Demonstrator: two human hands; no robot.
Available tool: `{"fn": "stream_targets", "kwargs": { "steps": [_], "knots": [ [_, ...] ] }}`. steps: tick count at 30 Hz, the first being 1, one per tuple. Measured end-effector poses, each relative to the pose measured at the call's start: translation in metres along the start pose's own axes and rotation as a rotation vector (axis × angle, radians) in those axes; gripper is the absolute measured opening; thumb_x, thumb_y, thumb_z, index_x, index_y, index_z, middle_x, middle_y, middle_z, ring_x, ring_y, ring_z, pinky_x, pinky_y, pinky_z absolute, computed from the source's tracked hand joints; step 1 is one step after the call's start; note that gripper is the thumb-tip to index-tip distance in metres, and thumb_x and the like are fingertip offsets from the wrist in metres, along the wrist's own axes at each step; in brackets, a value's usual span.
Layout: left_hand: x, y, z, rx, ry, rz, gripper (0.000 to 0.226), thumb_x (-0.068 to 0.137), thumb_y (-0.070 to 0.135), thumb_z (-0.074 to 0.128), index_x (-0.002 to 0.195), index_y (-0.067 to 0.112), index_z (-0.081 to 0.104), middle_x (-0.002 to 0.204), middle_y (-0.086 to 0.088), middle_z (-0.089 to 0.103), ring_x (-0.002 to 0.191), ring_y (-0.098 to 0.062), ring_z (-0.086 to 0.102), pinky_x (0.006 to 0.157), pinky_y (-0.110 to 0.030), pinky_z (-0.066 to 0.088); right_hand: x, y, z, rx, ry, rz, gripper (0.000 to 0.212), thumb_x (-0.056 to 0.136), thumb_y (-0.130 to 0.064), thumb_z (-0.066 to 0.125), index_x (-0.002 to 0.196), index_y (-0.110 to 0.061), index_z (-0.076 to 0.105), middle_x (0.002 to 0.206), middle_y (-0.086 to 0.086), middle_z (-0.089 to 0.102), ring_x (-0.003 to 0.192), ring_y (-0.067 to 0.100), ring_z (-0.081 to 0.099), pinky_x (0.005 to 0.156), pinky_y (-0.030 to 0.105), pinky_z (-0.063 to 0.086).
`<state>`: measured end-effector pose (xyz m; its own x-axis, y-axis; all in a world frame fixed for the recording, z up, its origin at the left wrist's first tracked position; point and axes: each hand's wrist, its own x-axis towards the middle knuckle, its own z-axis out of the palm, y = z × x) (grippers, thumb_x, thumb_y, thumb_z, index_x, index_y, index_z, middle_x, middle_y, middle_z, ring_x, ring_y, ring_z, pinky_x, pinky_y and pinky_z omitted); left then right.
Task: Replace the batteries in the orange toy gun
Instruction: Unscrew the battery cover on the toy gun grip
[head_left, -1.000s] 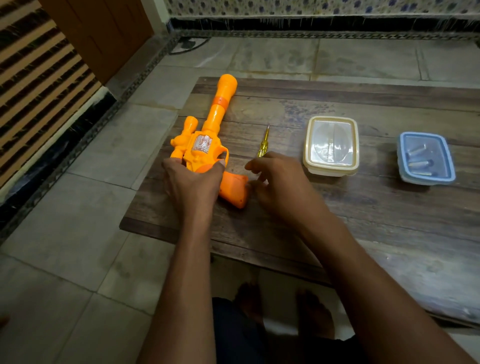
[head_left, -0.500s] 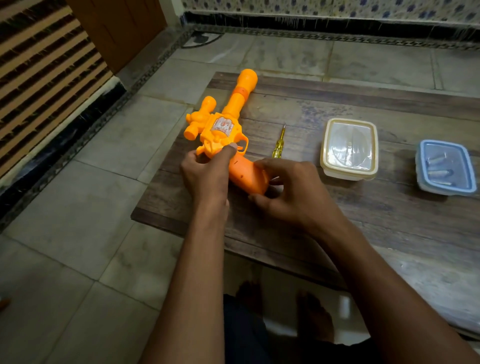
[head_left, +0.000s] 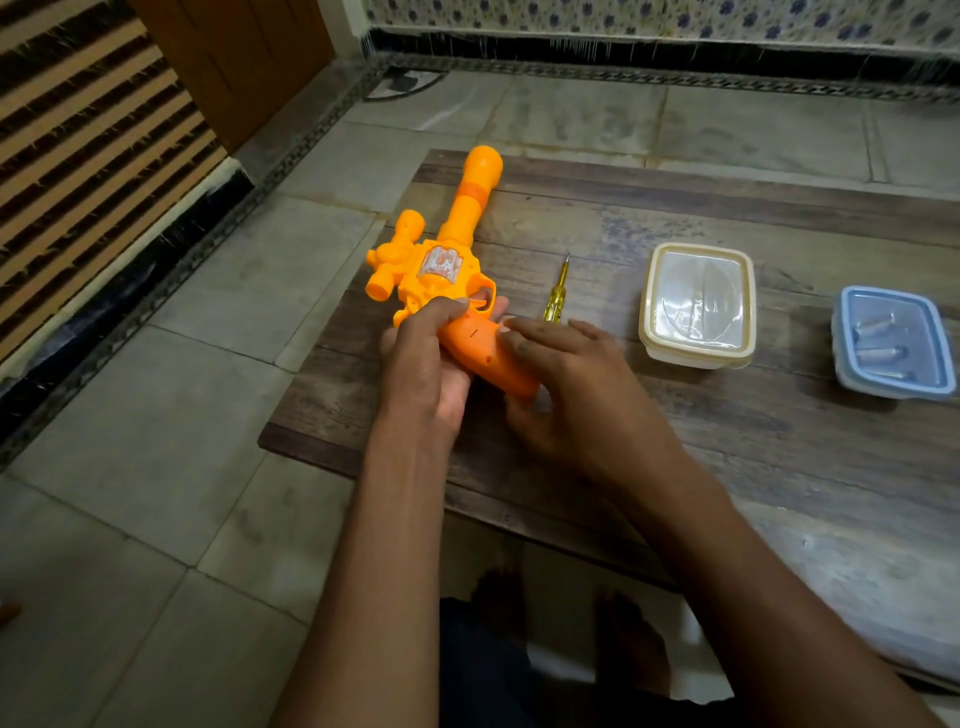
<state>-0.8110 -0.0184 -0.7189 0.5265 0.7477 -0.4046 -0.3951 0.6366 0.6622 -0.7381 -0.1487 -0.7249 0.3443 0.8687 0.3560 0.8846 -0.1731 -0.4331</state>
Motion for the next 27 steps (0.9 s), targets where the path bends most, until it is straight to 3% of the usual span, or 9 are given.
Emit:
{"fn": "stream_targets", "kwargs": {
  "steps": [4,8,12,19,23,27],
  "knots": [
    [0.001,-0.001,-0.002,0.046,-0.028,-0.004,0.041,0.093,-0.009,0.051,0.132,0.000,0.056,0.131,-0.032,0.064,0.112,-0.046,0.069,0.089,-0.051,0.060,-0.003,-0.007,0.012,-0.170,0.057,-0.014,0.061,0.069,-0.003,0.079,0.128,0.003,0.065,0.132,0.024,0.065,0.124,0.040,0.064,0.110,0.066,0.033],
    [0.002,-0.002,-0.002,0.062,-0.020,0.019,0.036,0.091,-0.012,0.054,0.124,0.000,0.059,0.127,-0.032,0.065,0.110,-0.048,0.069,0.095,-0.056,0.057,-0.002,-0.014,0.018,-0.265,0.092,-0.013,0.058,0.069,0.002,0.083,0.124,0.006,0.067,0.128,0.029,0.066,0.118,0.043,0.066,0.102,0.061,0.046],
    [0.002,-0.003,0.000,0.077,-0.003,0.044,0.035,0.090,-0.013,0.056,0.123,-0.001,0.060,0.119,-0.032,0.069,0.103,-0.047,0.072,0.093,-0.058,0.057,0.002,-0.019,0.013,-0.370,0.096,0.007,0.057,0.064,-0.010,0.090,0.118,-0.002,0.074,0.120,0.022,0.072,0.108,0.036,0.072,0.085,0.045,0.060],
    [-0.001,-0.006,0.002,0.088,-0.006,0.055,0.026,0.090,-0.014,0.057,0.106,0.005,0.065,0.113,-0.029,0.071,0.106,-0.051,0.069,0.096,-0.062,0.054,0.002,-0.023,0.009,-0.445,0.025,0.056,0.057,0.063,-0.016,0.092,0.115,-0.002,0.075,0.114,0.022,0.074,0.102,0.037,0.074,0.075,0.046,0.062],
    [-0.003,-0.006,0.002,0.093,-0.016,0.057,0.025,0.092,-0.013,0.057,0.105,0.006,0.064,0.106,-0.024,0.074,0.105,-0.049,0.071,0.091,-0.059,0.058,0.002,-0.027,0.009,-0.437,0.005,0.062,0.052,0.068,-0.014,0.090,0.116,0.000,0.074,0.116,0.024,0.073,0.103,0.038,0.074,0.077,0.047,0.062],
    [-0.002,-0.006,0.003,0.085,-0.011,0.043,0.024,0.092,-0.012,0.058,0.107,0.005,0.064,0.118,-0.030,0.070,0.102,-0.045,0.073,0.095,-0.064,0.054,0.002,-0.027,0.012,-0.428,0.056,0.011,0.039,0.080,-0.009,0.077,0.117,0.002,0.073,0.117,0.025,0.072,0.105,0.038,0.073,0.083,0.047,0.061]
  ]
}}
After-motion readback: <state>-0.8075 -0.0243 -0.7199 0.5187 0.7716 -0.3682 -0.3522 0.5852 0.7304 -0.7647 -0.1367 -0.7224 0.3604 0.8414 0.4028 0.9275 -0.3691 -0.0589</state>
